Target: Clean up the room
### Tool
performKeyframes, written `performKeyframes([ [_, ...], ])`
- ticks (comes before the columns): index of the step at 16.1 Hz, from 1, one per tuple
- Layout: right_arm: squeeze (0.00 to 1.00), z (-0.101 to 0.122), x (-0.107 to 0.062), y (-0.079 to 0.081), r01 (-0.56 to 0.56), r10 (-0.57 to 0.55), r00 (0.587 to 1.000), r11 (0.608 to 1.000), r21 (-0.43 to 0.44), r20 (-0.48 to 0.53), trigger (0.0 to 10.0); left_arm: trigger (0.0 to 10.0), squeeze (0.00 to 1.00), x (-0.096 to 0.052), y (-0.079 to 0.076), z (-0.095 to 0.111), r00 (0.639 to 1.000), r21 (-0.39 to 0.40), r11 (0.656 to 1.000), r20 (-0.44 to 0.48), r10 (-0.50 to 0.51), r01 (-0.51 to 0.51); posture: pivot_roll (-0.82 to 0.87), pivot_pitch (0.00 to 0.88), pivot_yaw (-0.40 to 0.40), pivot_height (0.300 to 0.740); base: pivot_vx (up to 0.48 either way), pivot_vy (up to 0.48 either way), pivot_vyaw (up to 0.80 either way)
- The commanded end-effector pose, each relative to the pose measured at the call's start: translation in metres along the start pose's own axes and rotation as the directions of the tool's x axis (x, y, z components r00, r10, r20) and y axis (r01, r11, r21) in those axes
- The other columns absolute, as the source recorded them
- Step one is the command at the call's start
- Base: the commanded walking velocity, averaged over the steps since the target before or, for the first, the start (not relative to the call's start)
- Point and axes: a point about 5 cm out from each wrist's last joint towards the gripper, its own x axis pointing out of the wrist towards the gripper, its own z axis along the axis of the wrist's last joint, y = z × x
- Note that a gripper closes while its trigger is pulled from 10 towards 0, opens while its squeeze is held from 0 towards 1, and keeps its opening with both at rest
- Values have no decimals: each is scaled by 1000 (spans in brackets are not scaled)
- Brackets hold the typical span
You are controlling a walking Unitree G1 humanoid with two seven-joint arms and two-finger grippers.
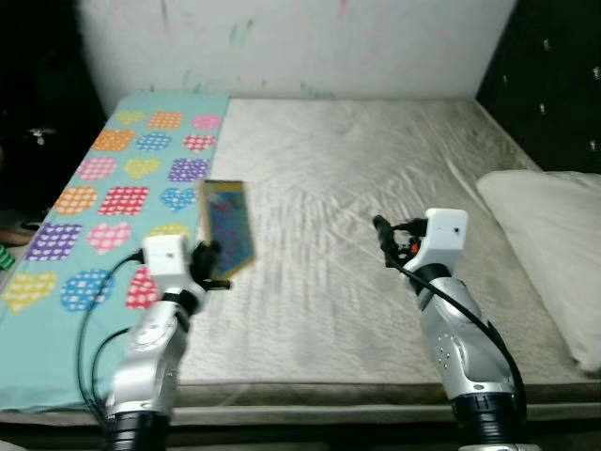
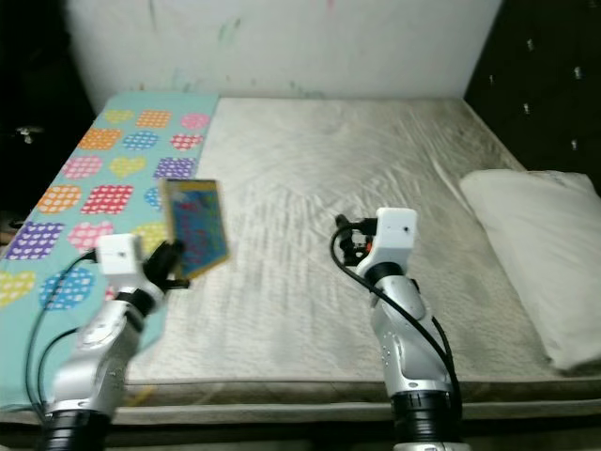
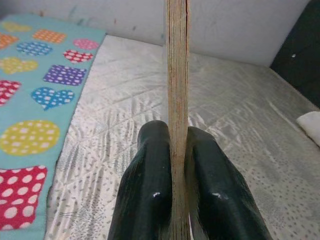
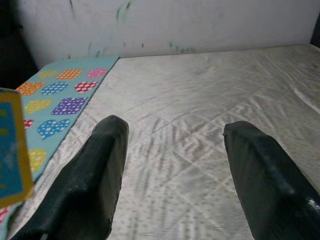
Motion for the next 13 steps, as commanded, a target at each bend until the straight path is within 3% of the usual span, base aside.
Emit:
performKeyframes([
  [1, 0, 5, 0, -7, 15, -14, 1000, 1000, -10, 19, 10000, 10000, 0, 4, -11, 8, 998, 1, 999, 42, -38, 38, -189, 0, 23, 740, 0, -368, 0],
  [13, 0, 4, -1, -6, 6, -6, 1000, 1000, -30, 20, 10000, 10000, 0, 3, -14, 13, 992, -17, 996, 89, -86, 87, -191, 0, 19, 740, 0, -27, 0],
])
